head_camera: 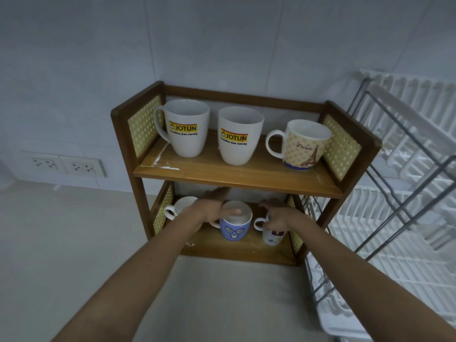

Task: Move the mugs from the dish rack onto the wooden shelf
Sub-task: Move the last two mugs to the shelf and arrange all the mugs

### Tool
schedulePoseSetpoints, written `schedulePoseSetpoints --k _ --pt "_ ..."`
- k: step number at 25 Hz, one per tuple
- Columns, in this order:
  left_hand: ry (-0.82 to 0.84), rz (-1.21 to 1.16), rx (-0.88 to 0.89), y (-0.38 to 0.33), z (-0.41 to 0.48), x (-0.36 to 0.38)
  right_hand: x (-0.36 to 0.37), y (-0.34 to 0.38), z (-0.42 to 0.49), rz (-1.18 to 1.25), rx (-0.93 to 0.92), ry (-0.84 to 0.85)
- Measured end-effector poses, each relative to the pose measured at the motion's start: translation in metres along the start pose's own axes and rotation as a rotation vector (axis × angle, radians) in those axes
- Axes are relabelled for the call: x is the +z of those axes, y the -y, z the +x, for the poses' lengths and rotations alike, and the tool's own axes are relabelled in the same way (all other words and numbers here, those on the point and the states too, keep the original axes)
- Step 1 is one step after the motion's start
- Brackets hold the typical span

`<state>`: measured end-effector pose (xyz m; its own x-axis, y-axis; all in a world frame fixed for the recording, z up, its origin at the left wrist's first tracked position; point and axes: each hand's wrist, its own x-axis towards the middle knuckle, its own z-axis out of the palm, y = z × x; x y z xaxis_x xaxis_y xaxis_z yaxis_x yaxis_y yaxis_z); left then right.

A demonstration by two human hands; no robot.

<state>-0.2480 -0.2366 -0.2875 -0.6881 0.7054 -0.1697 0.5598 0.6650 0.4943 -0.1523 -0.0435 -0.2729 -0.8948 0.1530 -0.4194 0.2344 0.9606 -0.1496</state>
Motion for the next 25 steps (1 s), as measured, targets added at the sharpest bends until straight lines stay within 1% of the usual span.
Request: schedulePoseSetpoints --k 1,2,3,5,6,7,8,10,12,15,22,23,25 --pt "-0.067 -0.013 -0.068 0.009 -0.002 -0.011 -0.001 0.006 0.000 0.081 -0.033 -0.102" --pt "-0.095 0.026 -0.153 0.019 -0.003 -0.022 -0.002 0.013 0.000 0.154 -0.061 -0.165" --pt "-0.060 0.116 -0.244 0.028 -0.006 -0.032 -0.003 0.020 0.002 0.180 -0.082 -0.172" --pt "0.151 0.322 -0.359 0.036 -0.013 -0.042 -0.002 0.036 0.006 0.091 -0.121 -0.100" --pt "0.235 0.391 -0.371 0.037 -0.017 -0.040 0.001 0.042 0.009 0.022 -0.133 -0.064" --pt "0.260 0.434 -0.355 0.038 -0.019 -0.035 0.003 0.048 0.011 -0.029 -0.136 -0.042" --pt "0.233 0.464 -0.323 0.040 -0.021 -0.029 0.006 0.052 0.014 -0.055 -0.131 -0.037" --pt "0.126 0.494 -0.262 0.046 -0.024 -0.021 0.009 0.055 0.019 -0.053 -0.125 -0.058" --pt "0.069 0.463 -0.236 0.052 -0.025 -0.020 0.010 0.055 0.021 -0.046 -0.122 -0.084" --pt "0.066 0.414 -0.215 0.055 -0.023 -0.017 0.010 0.054 0.023 -0.041 -0.130 -0.097" --pt "0.042 0.432 -0.201 0.053 -0.026 -0.014 0.019 0.047 0.016 0.054 -0.160 -0.079" --pt "0.013 0.448 -0.198 0.051 -0.032 -0.011 0.022 0.047 0.009 0.083 -0.178 -0.120" --pt "-0.125 0.437 -0.173 0.045 -0.052 0.005 0.039 0.048 -0.010 0.198 -0.224 -0.297"
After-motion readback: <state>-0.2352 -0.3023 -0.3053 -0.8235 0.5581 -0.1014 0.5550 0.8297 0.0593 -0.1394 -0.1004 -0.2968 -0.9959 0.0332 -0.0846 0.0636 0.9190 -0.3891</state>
